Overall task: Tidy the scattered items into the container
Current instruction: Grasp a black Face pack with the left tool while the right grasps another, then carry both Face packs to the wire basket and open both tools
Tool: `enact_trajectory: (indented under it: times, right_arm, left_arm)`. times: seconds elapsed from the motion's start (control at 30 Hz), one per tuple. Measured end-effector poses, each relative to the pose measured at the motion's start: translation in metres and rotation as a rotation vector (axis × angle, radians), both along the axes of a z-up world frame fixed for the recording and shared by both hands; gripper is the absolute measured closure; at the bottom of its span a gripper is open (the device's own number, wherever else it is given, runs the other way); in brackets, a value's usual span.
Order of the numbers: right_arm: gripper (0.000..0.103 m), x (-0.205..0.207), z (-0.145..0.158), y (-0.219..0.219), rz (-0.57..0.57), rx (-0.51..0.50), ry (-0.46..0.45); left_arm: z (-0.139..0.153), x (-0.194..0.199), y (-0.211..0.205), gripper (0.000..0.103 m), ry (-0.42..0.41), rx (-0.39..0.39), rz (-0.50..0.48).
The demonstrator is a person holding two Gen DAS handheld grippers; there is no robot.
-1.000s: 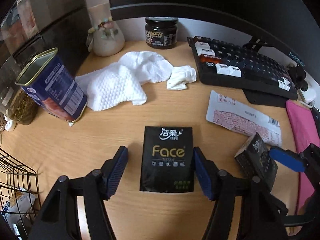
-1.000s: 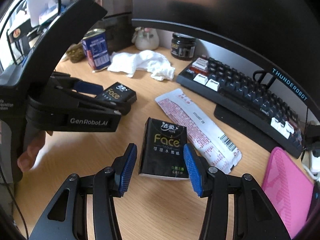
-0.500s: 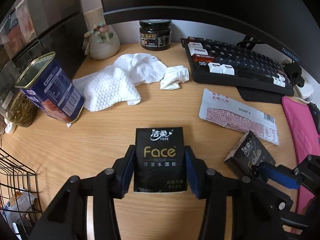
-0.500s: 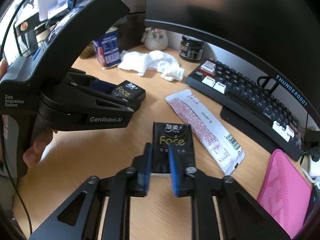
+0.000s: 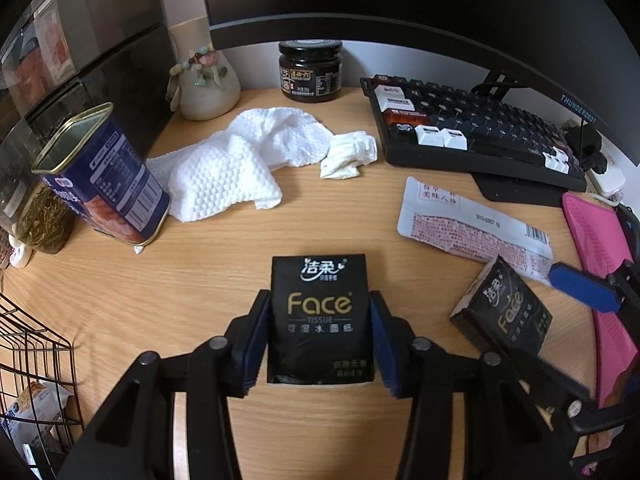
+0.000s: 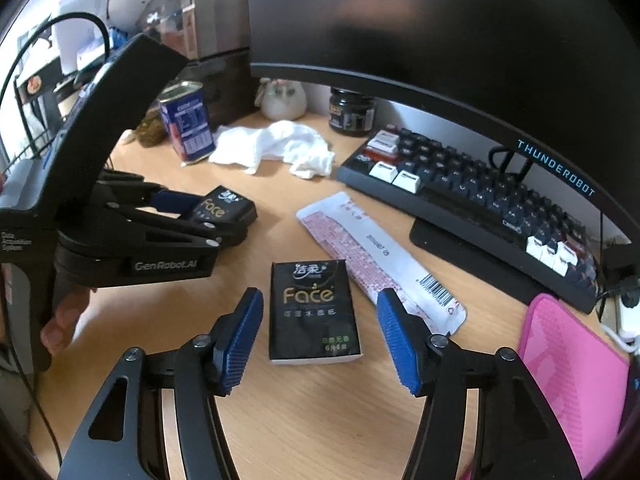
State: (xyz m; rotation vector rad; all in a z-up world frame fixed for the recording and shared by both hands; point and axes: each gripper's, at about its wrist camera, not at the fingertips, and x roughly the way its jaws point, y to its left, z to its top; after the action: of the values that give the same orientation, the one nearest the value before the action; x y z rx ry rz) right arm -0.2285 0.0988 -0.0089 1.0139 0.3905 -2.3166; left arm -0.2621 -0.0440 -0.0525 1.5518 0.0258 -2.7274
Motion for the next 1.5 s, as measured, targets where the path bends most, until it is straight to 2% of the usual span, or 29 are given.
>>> enact_trajectory:
  times: [0.23, 0.4, 0.43, 0.47, 0.77, 0.9, 1.03, 1.13, 1.17, 1.3, 1.4, 1.5]
  right_arm:
    - [0.044, 0.003, -0.015, -0.014, 0.024, 0.052, -0.041]
    - [0.044, -0.006, -0.020, -0.010, 0.002, 0.025, -0.091]
    - [0.046, -0.006, -0.020, -0.010, 0.002, 0.026, -0.094]
    - [0.056, -0.005, -0.019, -0.011, 0.003, 0.029, -0.093]
    - [0.057, 0.003, -0.009, -0.014, 0.021, 0.004, -0.083]
    - [0.057, 0.009, 0.008, -0.012, 0.029, -0.027, -0.060]
    - [0.056, 0.023, 0.037, -0.018, 0.054, -0.050, -0.011]
    - [0.056, 0.037, 0.062, -0.029, 0.088, -0.072, 0.031]
    - [0.056, 0.042, 0.072, -0.035, 0.105, -0.079, 0.046]
    - [0.056, 0.070, 0.102, -0.058, 0.178, -0.098, 0.095]
    - [0.056, 0.093, 0.121, -0.085, 0.254, -0.122, 0.113]
    - [0.056, 0.117, 0.135, -0.124, 0.343, -0.136, 0.125]
  left_arm:
    - [0.000, 0.000, 0.001, 0.051, 0.000, -0.002, 0.001]
    - [0.000, 0.000, 0.001, 0.051, 0.001, -0.005, 0.000]
    - [0.000, -0.001, 0.001, 0.051, 0.001, -0.004, 0.001]
    - [0.000, -0.001, 0.001, 0.051, 0.001, -0.003, 0.002]
    - [0.004, 0.003, 0.005, 0.051, 0.007, 0.010, -0.014]
    - [0.029, 0.019, 0.006, 0.051, 0.056, 0.008, -0.001]
    - [0.061, 0.043, 0.007, 0.051, 0.089, 0.053, -0.019]
    - [0.094, 0.072, 0.002, 0.051, 0.152, 0.010, 0.014]
    - [0.107, 0.085, -0.004, 0.051, 0.178, 0.002, 0.025]
    - [0.143, 0.123, -0.035, 0.051, 0.227, 0.053, 0.063]
    - [0.161, 0.154, -0.066, 0.051, 0.268, 0.009, 0.150]
    - [0.163, 0.185, -0.103, 0.051, 0.268, -0.005, 0.226]
